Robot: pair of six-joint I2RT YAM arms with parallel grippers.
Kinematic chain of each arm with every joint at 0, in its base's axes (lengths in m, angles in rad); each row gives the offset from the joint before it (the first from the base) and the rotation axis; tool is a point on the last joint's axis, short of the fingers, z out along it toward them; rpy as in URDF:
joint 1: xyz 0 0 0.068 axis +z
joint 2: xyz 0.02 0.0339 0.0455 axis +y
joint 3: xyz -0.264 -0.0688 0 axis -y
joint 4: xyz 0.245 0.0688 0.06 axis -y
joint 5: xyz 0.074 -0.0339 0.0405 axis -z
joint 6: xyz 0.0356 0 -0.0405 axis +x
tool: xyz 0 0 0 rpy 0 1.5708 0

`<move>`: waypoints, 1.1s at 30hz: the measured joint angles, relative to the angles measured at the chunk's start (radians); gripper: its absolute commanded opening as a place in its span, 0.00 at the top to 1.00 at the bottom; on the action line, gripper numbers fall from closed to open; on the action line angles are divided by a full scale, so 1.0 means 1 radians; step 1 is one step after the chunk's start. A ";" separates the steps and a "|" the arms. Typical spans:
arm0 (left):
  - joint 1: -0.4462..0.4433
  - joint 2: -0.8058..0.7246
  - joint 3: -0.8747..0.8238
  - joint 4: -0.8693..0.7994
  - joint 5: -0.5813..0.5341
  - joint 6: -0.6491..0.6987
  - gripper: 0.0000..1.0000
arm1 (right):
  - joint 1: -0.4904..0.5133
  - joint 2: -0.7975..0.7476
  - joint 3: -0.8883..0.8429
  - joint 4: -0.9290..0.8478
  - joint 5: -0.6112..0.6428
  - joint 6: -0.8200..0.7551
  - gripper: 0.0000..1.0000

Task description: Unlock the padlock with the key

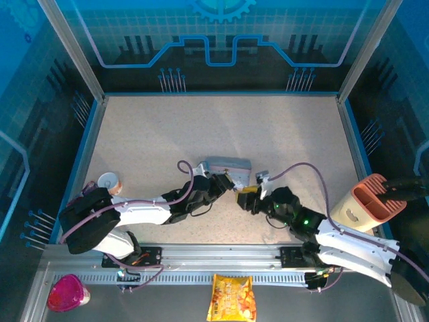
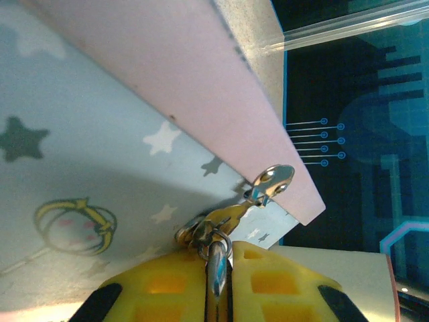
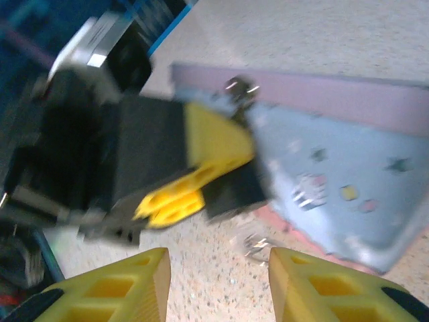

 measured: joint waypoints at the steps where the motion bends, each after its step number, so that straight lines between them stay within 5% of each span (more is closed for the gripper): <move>1: 0.003 -0.002 -0.001 -0.002 0.001 0.002 1.00 | 0.032 0.015 -0.001 0.016 0.020 -0.061 0.57; 6: 0.016 -0.034 -0.012 -0.045 0.003 0.031 1.00 | 0.113 0.183 -0.058 0.233 0.092 -0.357 0.62; 14: 0.021 -0.113 -0.056 -0.109 0.003 0.069 1.00 | 0.140 0.411 -0.111 0.550 0.169 -0.622 0.61; 33: 0.026 -0.145 -0.076 -0.133 0.022 0.079 1.00 | 0.211 0.668 -0.112 0.917 0.319 -0.775 0.69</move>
